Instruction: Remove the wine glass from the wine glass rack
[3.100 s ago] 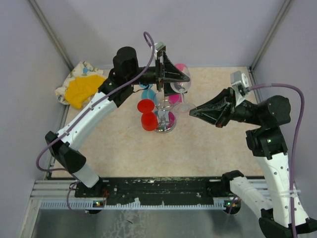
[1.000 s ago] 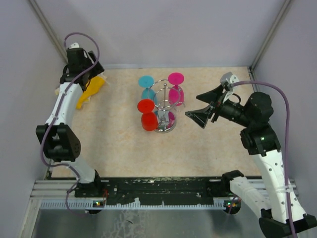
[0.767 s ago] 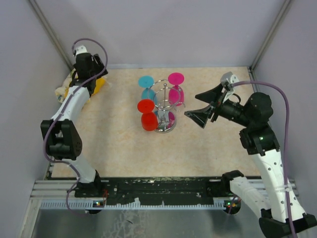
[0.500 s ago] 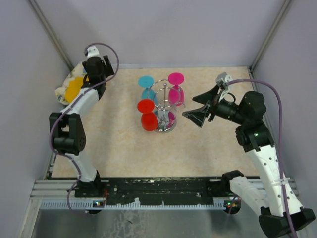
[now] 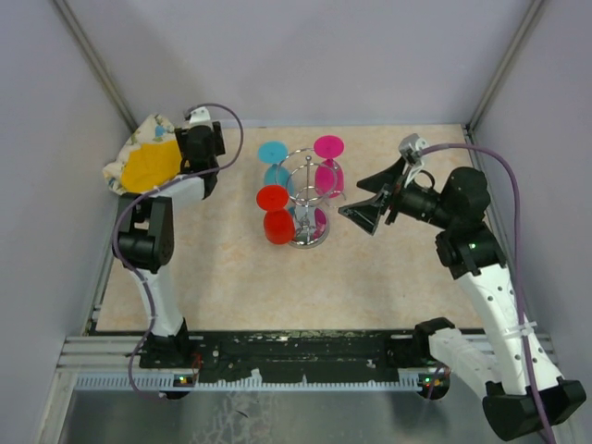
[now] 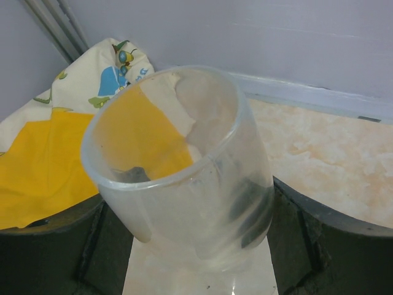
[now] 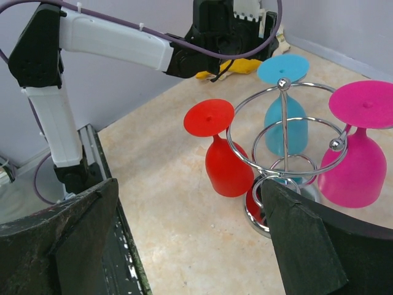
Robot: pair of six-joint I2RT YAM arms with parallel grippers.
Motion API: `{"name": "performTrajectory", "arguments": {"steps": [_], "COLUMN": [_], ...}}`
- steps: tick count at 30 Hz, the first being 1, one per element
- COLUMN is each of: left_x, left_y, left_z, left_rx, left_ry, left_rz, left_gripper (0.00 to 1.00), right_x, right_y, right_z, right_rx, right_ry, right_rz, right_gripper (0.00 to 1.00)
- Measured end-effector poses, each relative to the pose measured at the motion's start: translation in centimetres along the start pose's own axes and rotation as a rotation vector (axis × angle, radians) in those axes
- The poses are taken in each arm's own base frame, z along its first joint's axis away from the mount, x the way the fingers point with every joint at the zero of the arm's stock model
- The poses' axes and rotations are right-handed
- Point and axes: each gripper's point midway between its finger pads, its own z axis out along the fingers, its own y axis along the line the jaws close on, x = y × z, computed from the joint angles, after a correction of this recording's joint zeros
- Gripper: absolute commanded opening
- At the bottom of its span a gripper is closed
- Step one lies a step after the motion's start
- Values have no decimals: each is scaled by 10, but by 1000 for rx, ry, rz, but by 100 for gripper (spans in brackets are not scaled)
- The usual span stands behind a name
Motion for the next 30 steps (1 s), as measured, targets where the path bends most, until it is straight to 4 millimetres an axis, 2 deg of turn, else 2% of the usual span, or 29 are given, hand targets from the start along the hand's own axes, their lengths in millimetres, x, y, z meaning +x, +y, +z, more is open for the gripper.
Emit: {"name": "performTrajectory", "arguments": {"steps": [10,17,23,30], "left_x": [19,28,29,23], "left_y": [9,16,18,19], "left_z": [15,22,23,24], "left_rx": [-77,-110,-120,-127], "left_ry": [-40,-50,-49,-60], "left_rz": [46,76,76,68], "left_gripper": [78,84,95,96], "right_x": [2,3,5,5], "right_y": [-3,-5,-8,-8], "right_z": [2,3,4,4], "right_rx": [4,10,15,16], "right_ry": [8,9,16,18], "right_rz": [10,11,16,13], "right_gripper": [99,99,99,99]}}
